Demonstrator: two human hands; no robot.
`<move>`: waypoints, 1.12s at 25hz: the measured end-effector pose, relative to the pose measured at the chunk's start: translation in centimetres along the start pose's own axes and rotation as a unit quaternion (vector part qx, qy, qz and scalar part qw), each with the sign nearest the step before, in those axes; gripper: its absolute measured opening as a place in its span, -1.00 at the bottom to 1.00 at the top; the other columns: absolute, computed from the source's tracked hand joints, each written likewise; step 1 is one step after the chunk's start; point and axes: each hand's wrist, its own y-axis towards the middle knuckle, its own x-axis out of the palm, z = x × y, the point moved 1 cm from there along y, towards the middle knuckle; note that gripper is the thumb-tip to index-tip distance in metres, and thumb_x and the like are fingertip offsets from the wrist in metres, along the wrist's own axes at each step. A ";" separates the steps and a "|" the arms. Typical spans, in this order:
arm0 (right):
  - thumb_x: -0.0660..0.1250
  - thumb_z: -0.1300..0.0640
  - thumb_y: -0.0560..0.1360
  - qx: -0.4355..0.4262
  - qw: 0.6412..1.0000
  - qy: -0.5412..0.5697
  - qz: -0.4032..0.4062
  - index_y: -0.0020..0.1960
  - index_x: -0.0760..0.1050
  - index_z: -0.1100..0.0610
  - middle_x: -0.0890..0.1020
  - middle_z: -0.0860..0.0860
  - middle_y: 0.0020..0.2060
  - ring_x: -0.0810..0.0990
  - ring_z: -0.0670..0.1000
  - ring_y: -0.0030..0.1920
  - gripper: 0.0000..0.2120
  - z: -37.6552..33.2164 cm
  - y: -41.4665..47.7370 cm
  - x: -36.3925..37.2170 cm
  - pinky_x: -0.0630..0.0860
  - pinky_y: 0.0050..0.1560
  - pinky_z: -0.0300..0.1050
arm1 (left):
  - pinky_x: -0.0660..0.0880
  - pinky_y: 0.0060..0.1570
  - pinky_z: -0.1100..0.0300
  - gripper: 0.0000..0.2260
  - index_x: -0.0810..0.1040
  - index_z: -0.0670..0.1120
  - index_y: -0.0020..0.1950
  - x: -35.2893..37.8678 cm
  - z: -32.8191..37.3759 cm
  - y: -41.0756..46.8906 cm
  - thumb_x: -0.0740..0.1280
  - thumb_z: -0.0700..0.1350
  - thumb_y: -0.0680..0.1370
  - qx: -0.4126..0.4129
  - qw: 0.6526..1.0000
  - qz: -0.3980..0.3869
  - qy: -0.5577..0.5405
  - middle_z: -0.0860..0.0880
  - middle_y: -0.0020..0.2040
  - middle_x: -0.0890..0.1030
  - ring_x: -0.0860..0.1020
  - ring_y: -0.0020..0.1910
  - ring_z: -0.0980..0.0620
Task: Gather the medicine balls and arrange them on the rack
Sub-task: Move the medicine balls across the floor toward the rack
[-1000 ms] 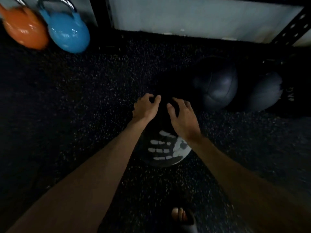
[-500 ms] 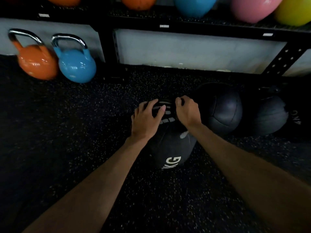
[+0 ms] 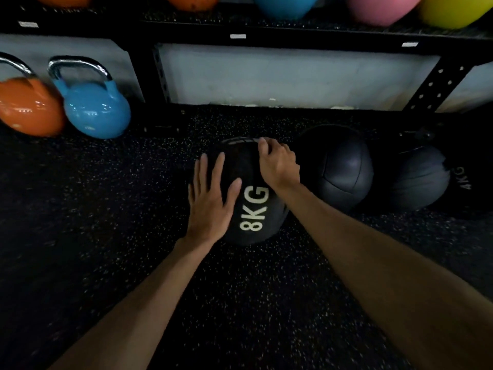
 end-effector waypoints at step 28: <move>0.13 0.03 0.62 0.001 0.992 -0.057 -0.109 -0.03 0.53 0.14 0.65 0.11 -0.12 0.64 0.16 -0.11 -0.74 -12.6 -13.9 -18.3 0.52 -0.14 -0.04 | 0.51 0.11 -0.03 -0.73 0.53 -0.05 0.28 -19.6 13.8 -1.5 0.22 0.01 0.64 -0.223 0.957 -0.158 0.095 -0.13 0.24 0.56 0.58 0.16 -0.18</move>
